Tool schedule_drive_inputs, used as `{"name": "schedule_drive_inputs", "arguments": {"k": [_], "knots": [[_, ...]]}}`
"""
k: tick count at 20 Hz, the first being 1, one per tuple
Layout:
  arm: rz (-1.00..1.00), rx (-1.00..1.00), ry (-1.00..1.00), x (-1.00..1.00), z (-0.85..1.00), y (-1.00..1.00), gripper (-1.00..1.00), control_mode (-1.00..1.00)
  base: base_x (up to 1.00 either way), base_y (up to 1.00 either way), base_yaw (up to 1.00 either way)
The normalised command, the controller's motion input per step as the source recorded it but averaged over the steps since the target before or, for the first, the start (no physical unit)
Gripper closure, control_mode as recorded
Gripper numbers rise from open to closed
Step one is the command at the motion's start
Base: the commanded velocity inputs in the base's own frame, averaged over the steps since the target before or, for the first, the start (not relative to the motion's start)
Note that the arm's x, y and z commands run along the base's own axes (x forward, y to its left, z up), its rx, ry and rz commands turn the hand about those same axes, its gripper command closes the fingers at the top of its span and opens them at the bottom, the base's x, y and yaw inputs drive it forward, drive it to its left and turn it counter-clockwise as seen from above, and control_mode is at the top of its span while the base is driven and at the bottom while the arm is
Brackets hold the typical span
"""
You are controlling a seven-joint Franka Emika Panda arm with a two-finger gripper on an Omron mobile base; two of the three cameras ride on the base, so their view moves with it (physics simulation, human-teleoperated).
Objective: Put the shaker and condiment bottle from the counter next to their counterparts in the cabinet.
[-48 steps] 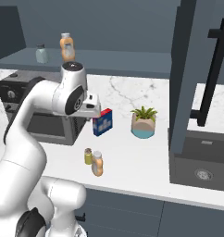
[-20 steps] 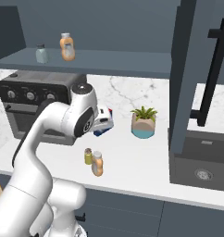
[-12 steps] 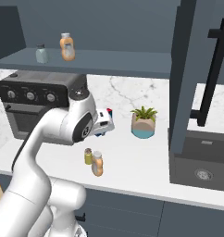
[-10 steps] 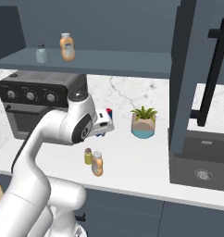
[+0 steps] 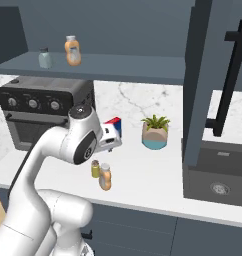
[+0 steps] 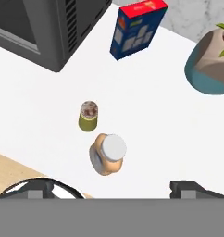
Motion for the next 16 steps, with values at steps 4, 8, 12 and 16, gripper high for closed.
{"name": "schedule_drive_inputs", "arguments": {"k": [4, 8, 12, 16], "knots": [[0.00, 0.00, -0.05, -0.24, -0.06, 0.00, -1.00, -1.00, 0.00, 0.00, 0.00], [0.00, 0.00, -0.04, -0.21, -0.08, 0.00, -1.00, -1.00, 0.00, 0.00, 0.00], [0.00, 0.00, -0.01, -0.08, -0.12, 0.00, -1.00, -1.00, 0.00, 0.00, 0.00], [0.00, 0.00, 0.00, 0.00, -0.16, 0.00, -1.00, -1.00, 0.00, 0.00, 0.00]]}}
